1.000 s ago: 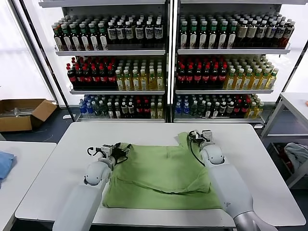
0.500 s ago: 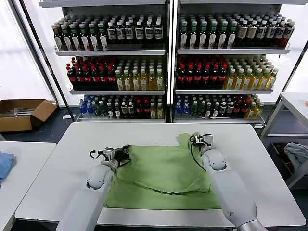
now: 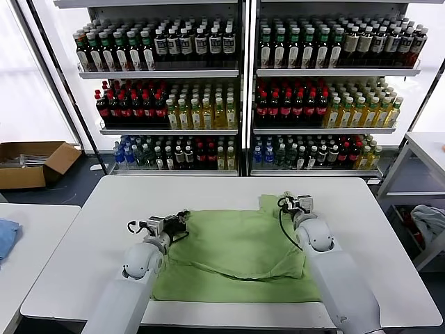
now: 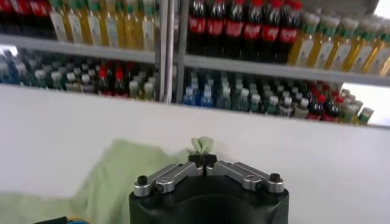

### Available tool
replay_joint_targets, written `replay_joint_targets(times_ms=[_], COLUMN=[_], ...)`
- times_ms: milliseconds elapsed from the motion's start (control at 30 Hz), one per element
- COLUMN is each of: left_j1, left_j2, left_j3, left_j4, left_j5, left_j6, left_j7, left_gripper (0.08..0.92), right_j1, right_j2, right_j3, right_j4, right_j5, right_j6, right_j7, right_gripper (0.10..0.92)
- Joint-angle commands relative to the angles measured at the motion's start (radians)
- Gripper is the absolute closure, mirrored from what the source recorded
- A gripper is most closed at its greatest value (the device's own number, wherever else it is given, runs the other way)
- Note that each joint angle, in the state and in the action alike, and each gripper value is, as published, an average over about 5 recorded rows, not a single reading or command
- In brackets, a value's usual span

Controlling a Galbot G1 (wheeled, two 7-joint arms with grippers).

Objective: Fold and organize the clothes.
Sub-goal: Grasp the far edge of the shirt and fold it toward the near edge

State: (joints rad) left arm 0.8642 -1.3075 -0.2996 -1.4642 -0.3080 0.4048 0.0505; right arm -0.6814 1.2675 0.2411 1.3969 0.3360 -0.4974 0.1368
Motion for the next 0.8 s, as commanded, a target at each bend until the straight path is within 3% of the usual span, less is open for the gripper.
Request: replay_joint_targets(times_ms=[33,400,800], left_j1=[0.046,0.225,0.422], left_j2=[0.013,0.056,0.024], left_j3=[-0.020,-0.066,-0.113], left_j4=[-0.118,-0.294,-0.441], left_j5=[-0.006,0.028,0.097], left_j6=[-0.091,-0.084,-0.088], left_j7=[0.002,0.006,0.019], left_gripper=[0.912,0.912,0.912], right_j1=[-0.048,-0.322,-0.556], right_j2=[-0.008,-0.029,-0.037], right_j3=[0.021,0.100,0.191], right_j4=[0.222,0.449,0.615], right_j5=[-0.003,-0.028,-0.037], right_j6=[0.016,-0.001,-0.029], right_j7=[0.005,0.050,0.103], right_gripper=[0.919,0.919,0.919])
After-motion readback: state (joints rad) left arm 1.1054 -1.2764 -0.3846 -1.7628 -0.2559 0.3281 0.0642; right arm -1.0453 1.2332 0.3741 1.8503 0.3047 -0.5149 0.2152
